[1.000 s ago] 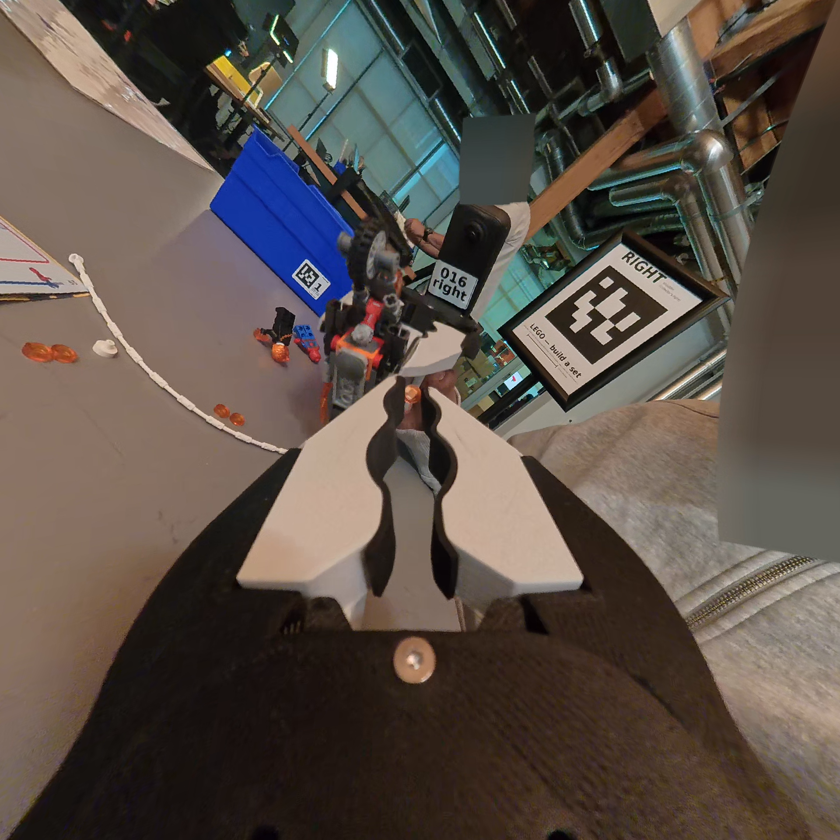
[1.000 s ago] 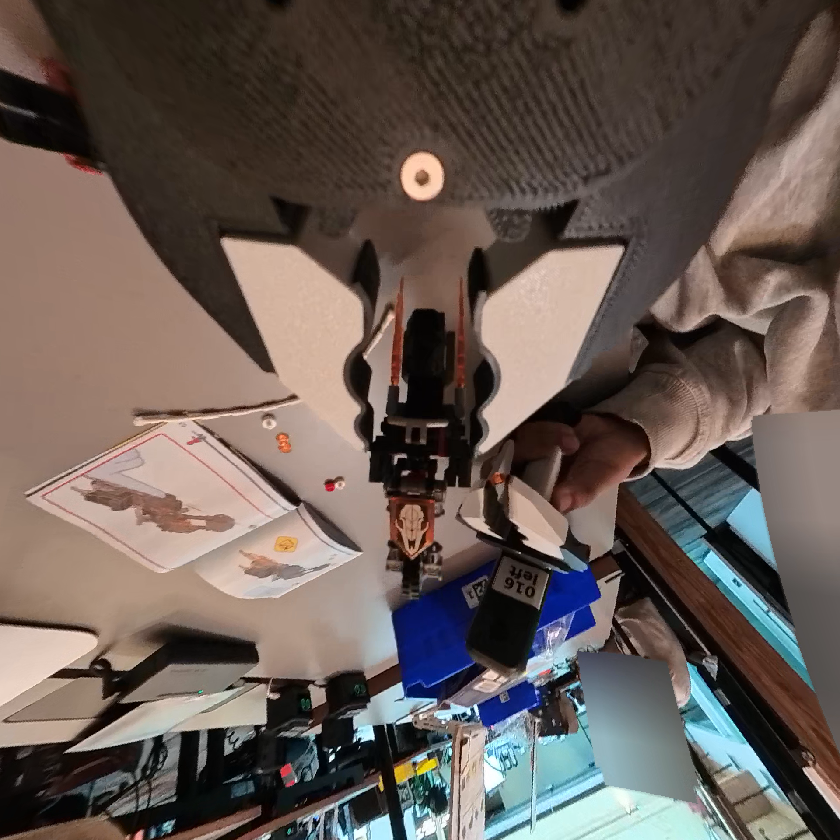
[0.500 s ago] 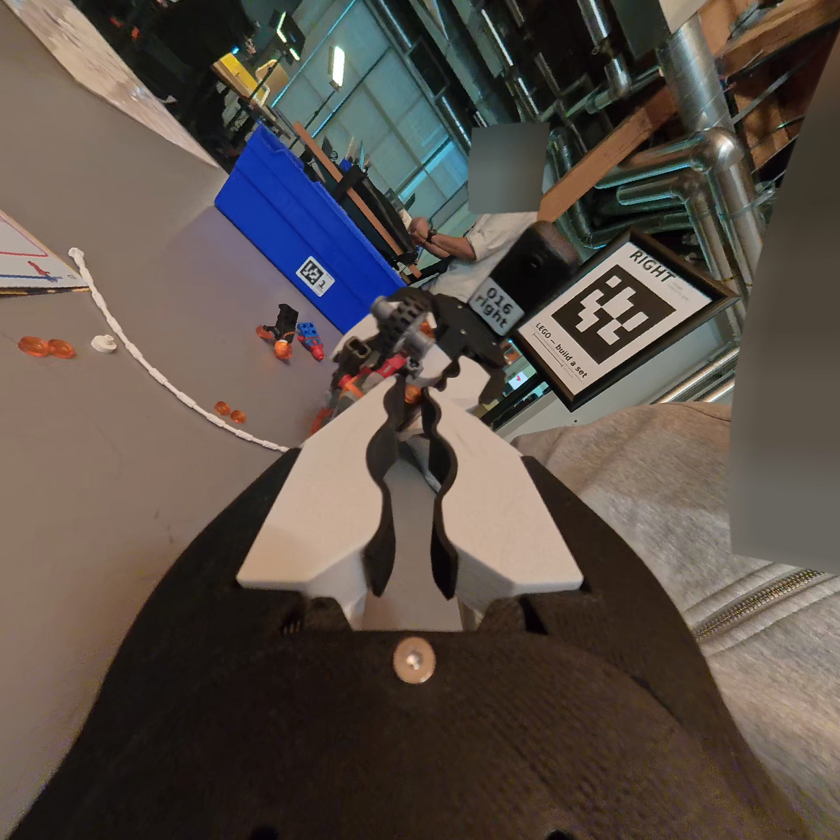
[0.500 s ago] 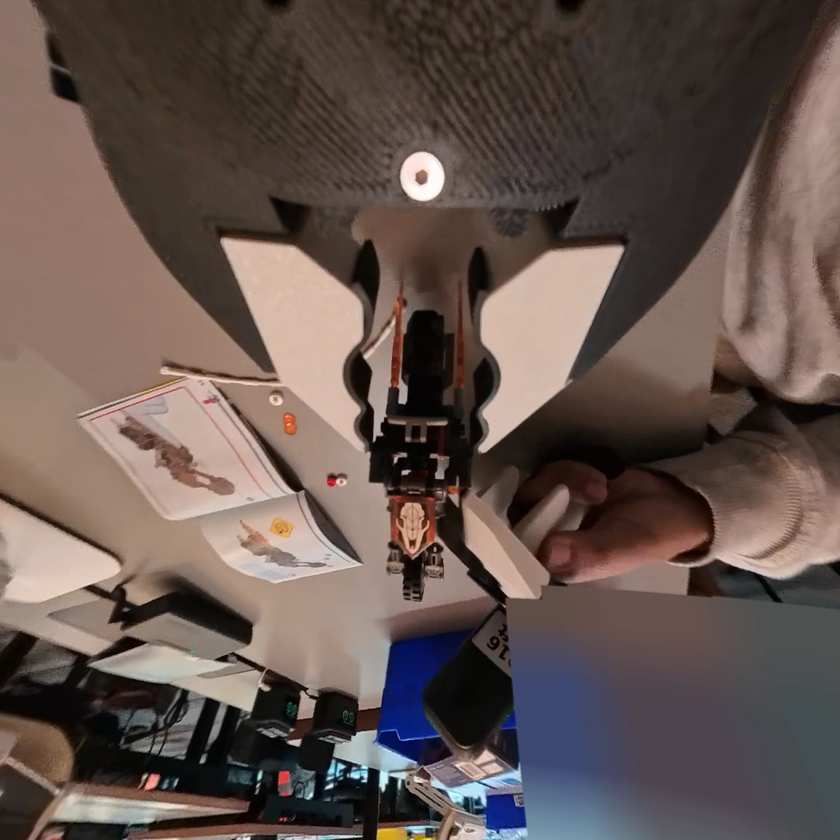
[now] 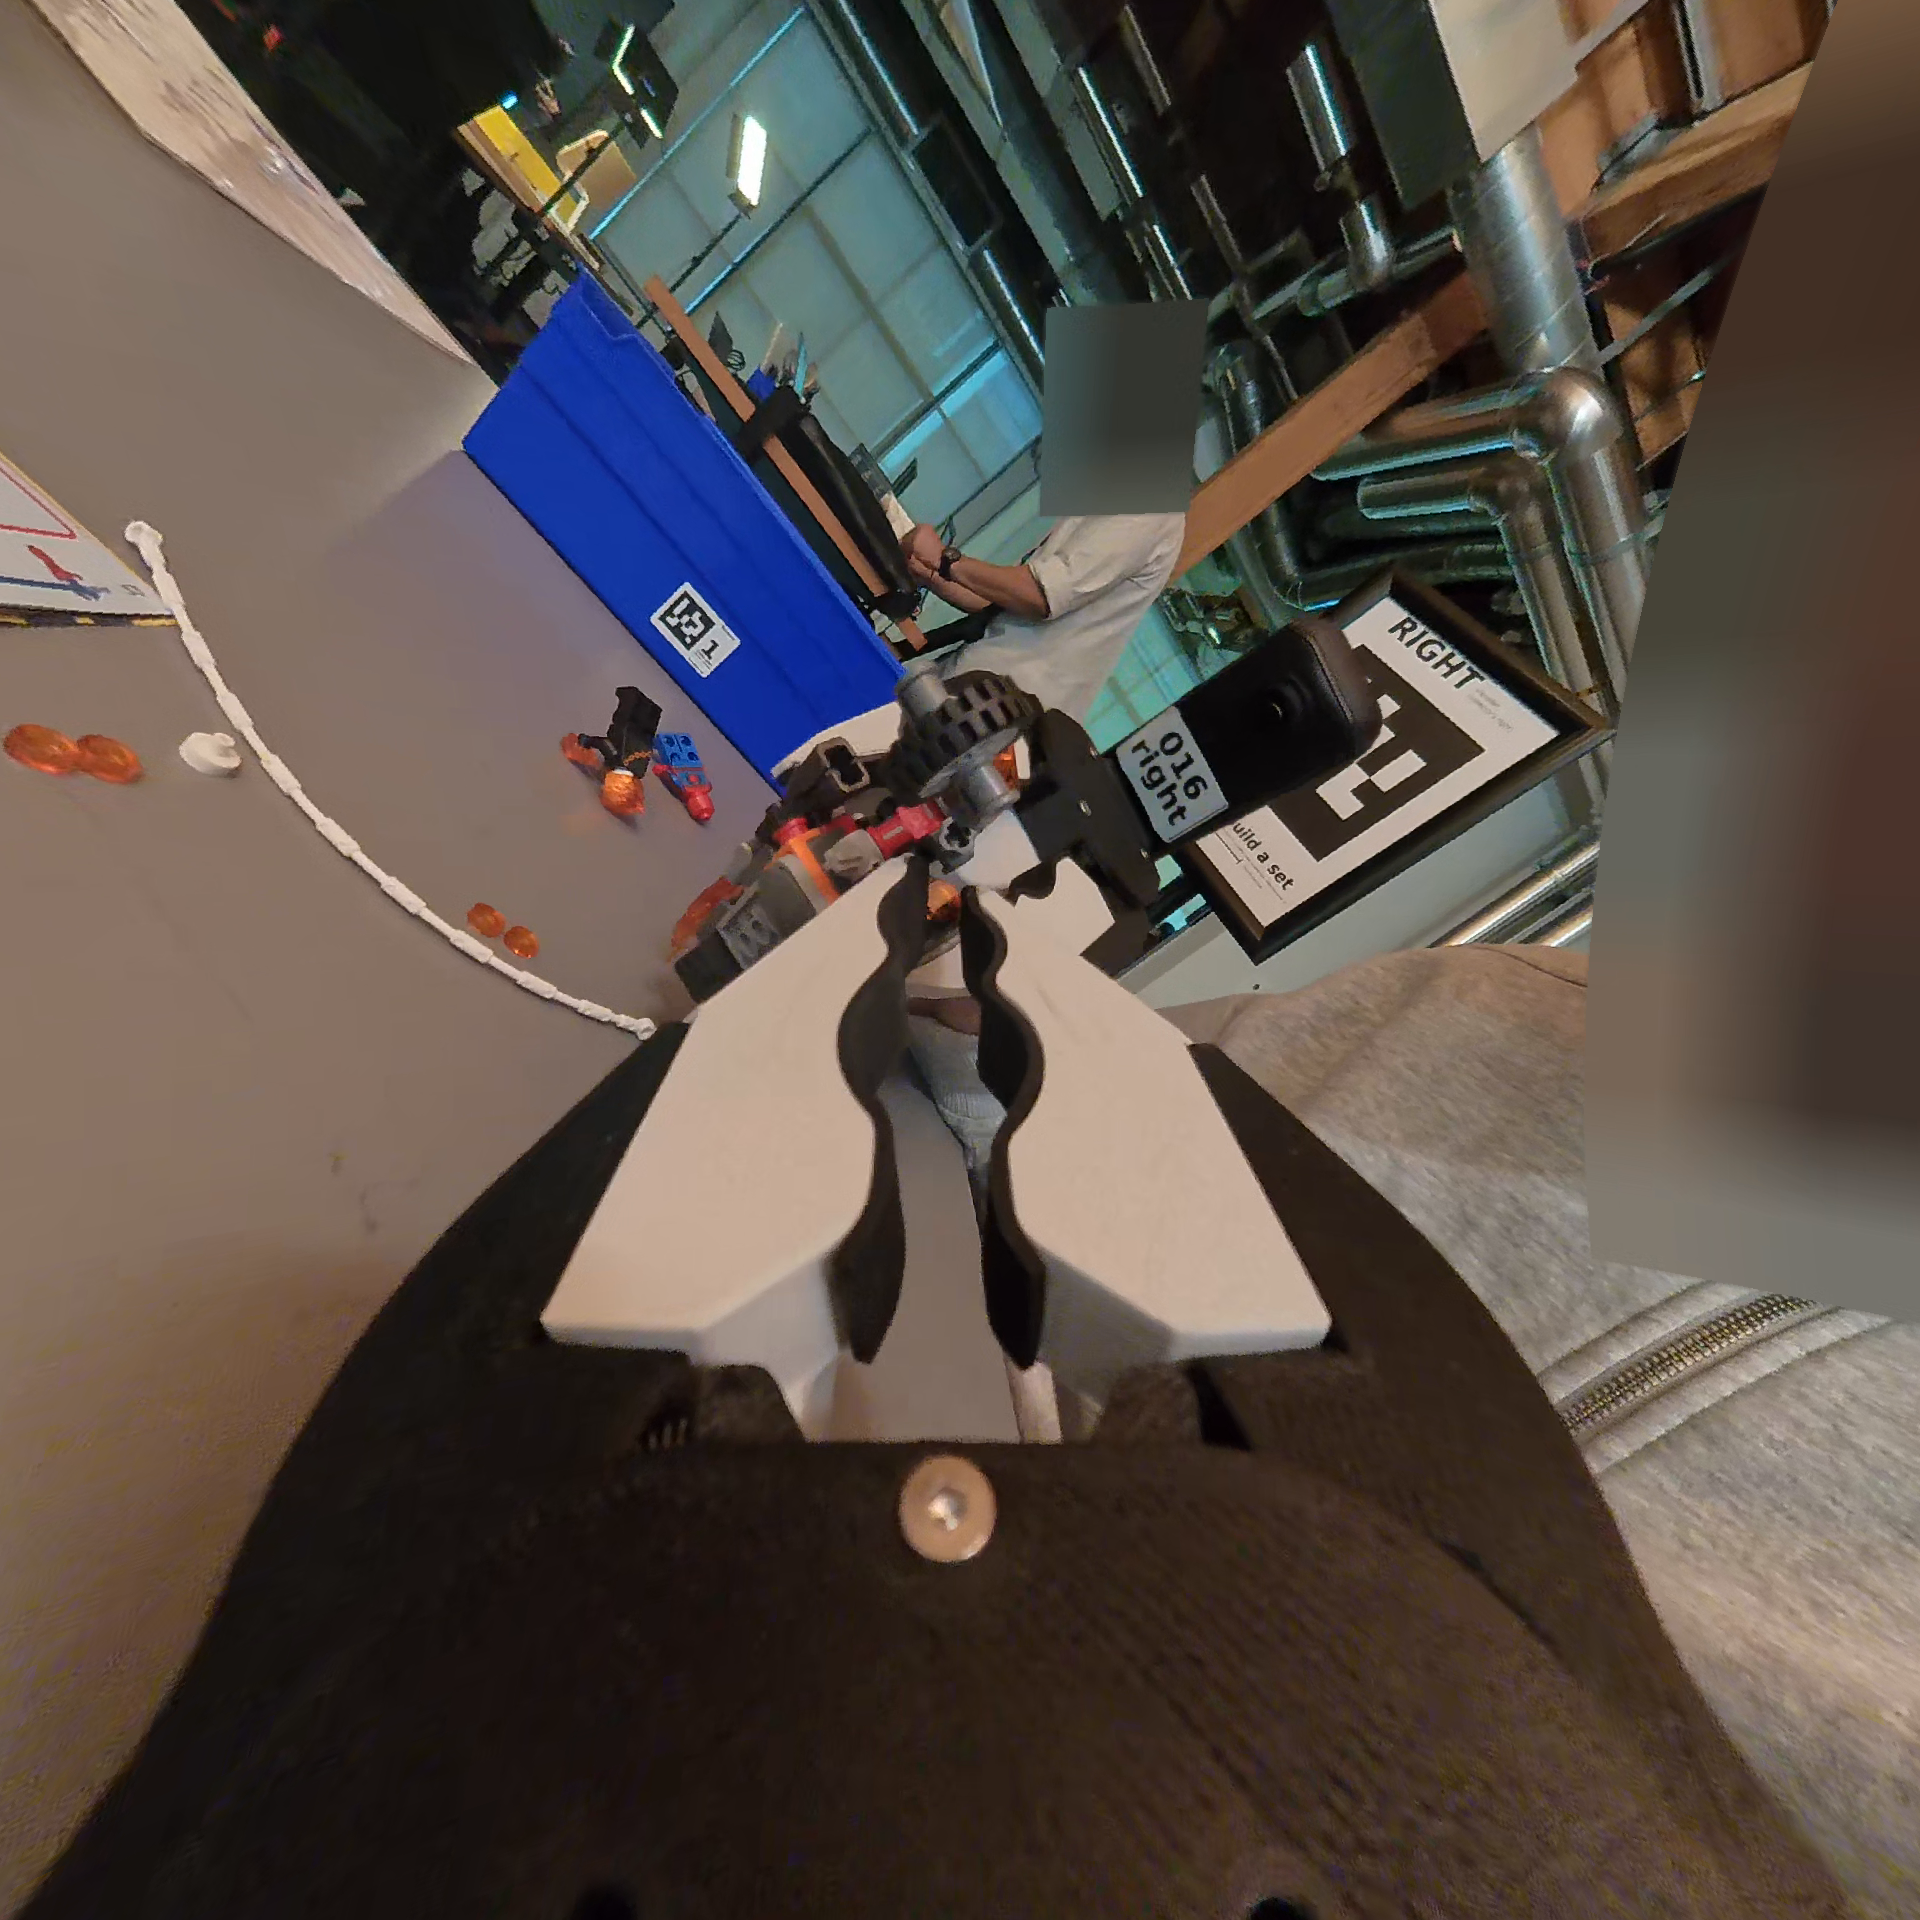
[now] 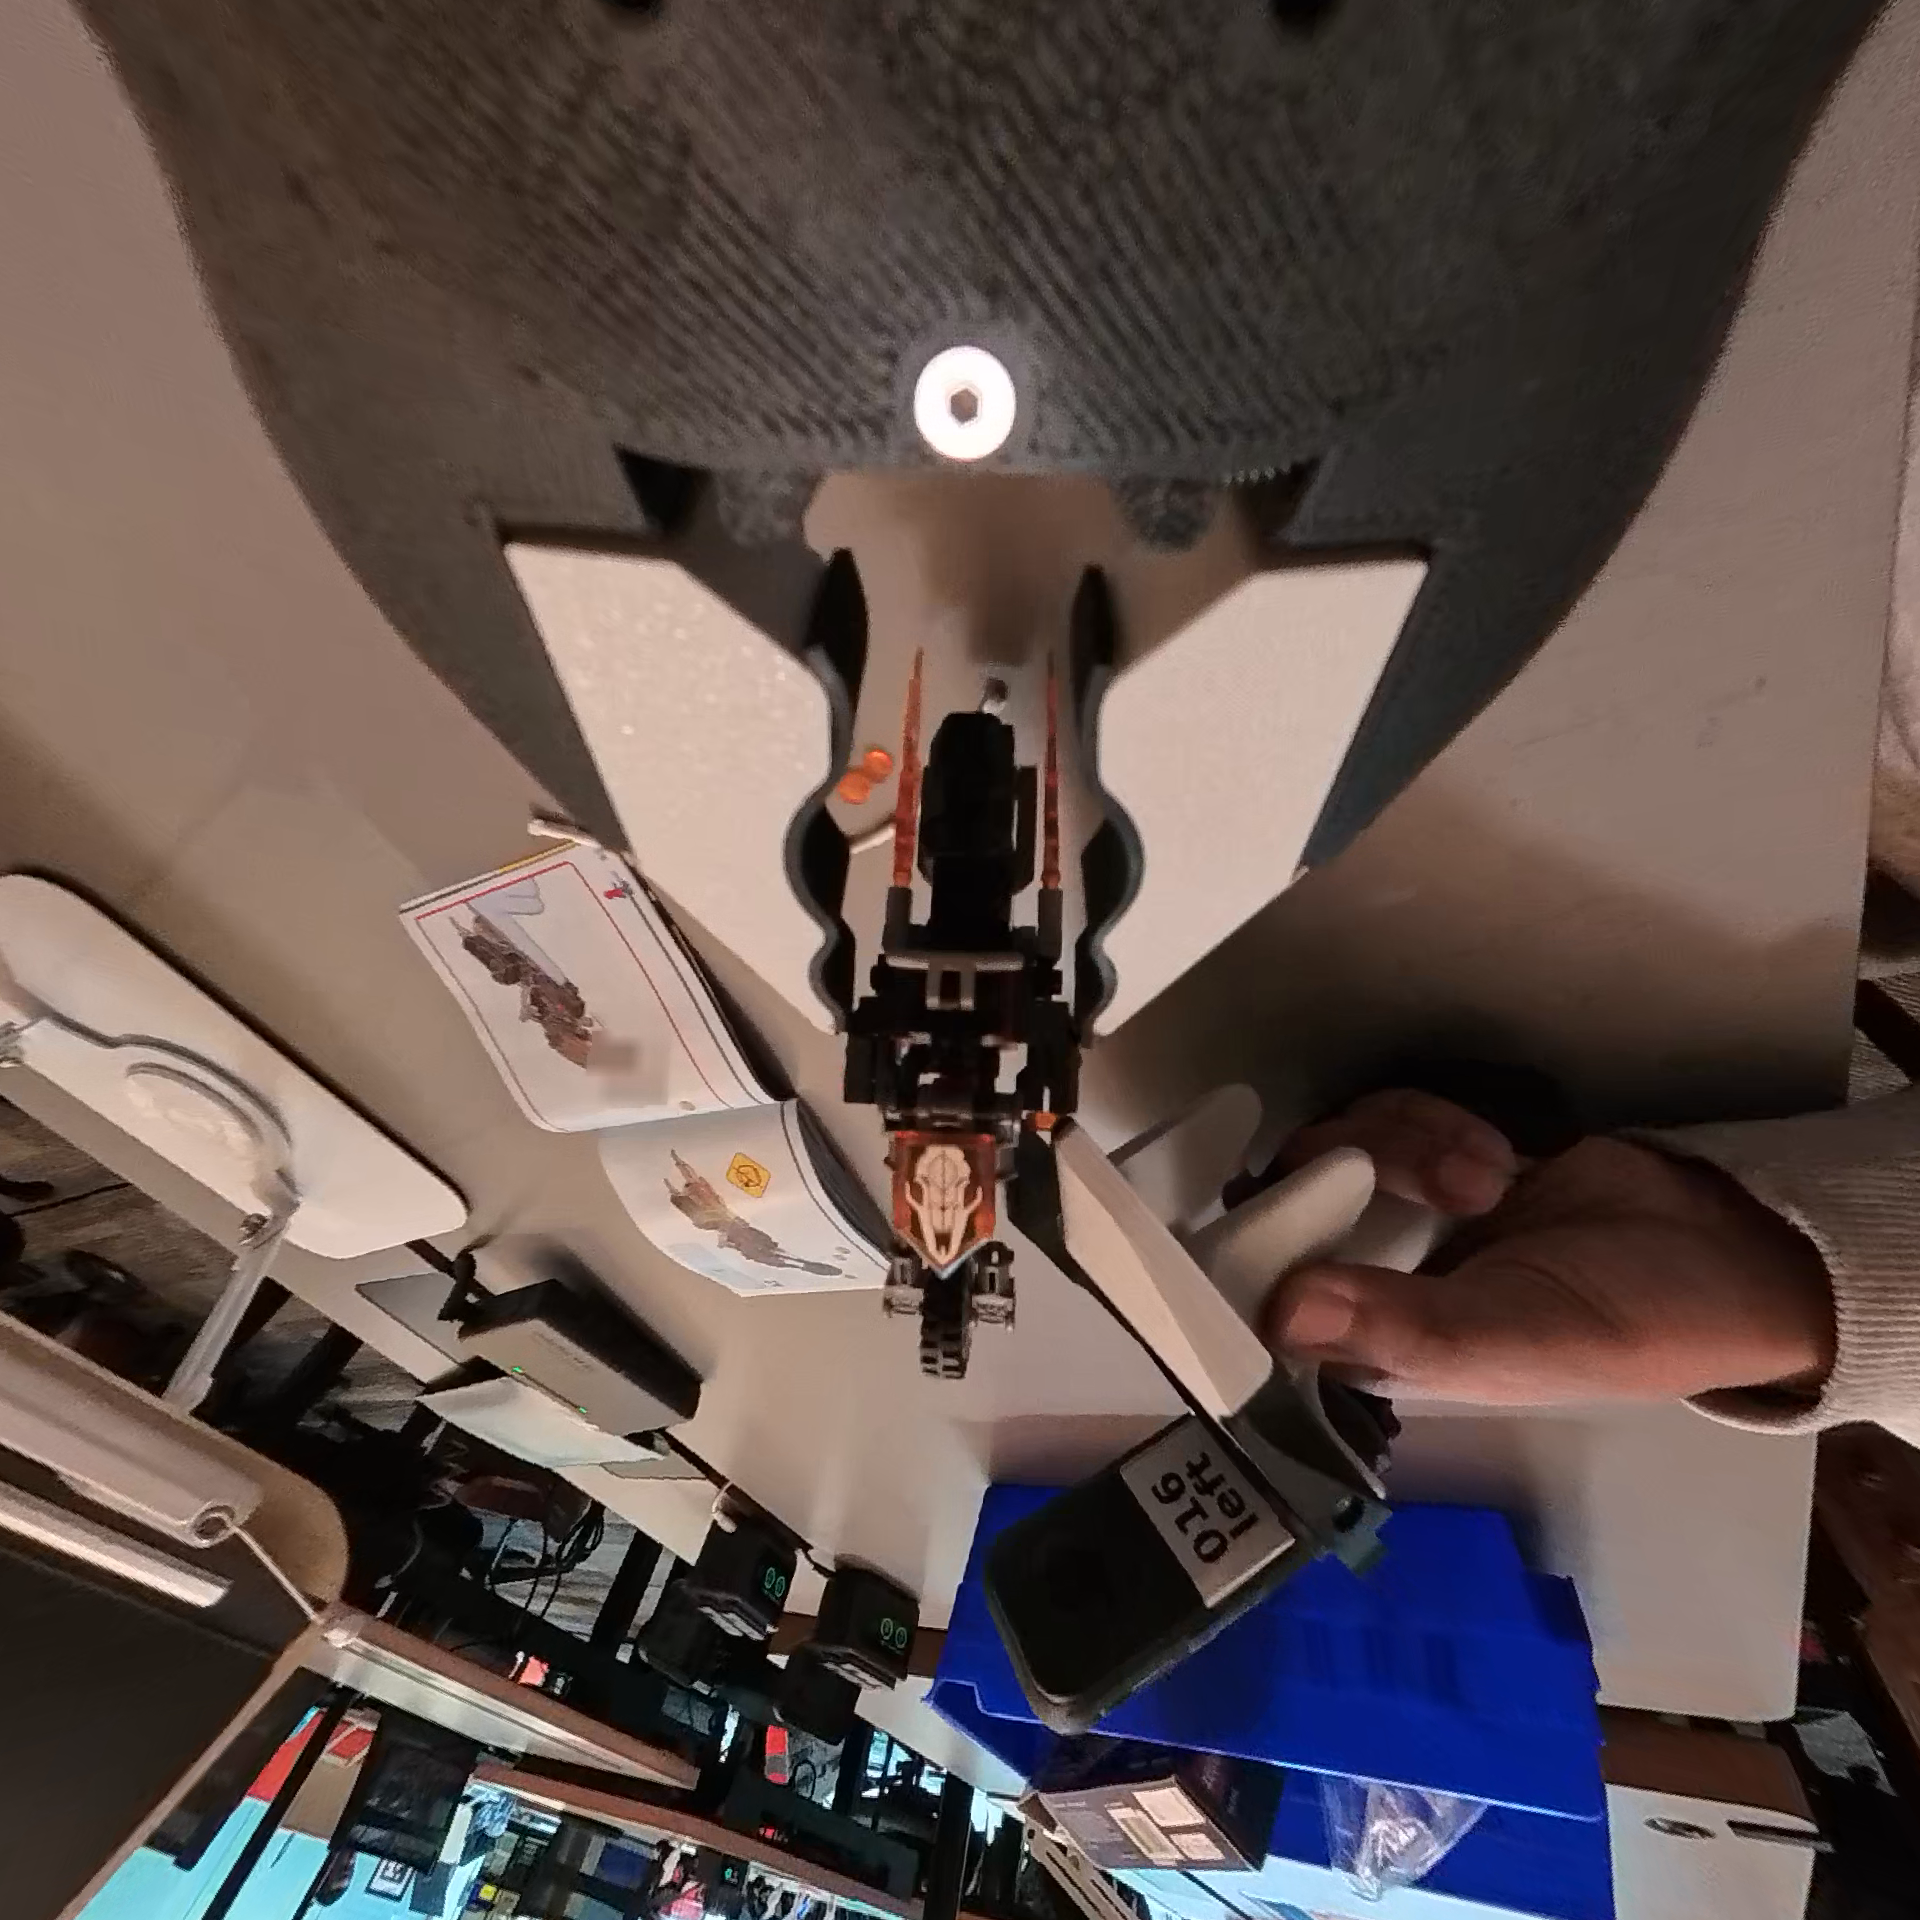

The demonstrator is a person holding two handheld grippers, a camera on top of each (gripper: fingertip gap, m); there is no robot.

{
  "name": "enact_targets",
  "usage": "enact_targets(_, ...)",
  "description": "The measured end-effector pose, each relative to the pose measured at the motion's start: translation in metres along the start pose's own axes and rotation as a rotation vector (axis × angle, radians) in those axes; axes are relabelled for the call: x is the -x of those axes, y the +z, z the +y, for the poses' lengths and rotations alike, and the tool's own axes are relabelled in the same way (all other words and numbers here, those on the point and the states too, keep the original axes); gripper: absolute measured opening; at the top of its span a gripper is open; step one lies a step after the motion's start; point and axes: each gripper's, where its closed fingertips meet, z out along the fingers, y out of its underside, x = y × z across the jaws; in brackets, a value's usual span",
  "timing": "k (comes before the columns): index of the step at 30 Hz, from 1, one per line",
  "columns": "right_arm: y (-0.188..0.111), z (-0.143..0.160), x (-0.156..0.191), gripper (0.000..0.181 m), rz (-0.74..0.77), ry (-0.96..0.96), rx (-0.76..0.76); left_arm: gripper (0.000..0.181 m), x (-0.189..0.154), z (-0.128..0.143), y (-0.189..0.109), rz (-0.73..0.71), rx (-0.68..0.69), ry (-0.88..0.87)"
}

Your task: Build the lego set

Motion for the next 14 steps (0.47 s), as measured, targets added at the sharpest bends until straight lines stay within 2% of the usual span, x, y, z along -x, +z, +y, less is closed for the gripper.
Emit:
enact_targets(9,0.0009,0.0030,-0.0001,0.041,0.006,-0.007,0.020,0.000,0.0007,0.0009,-0.0003,-0.011,0.008,0.011)
enact_targets(14,0.0012,0.0022,0.0001,0.041,0.018,-0.027,0.019,0.000,0.0026,-0.0003,-0.0017,0.015,-0.010,-0.053)
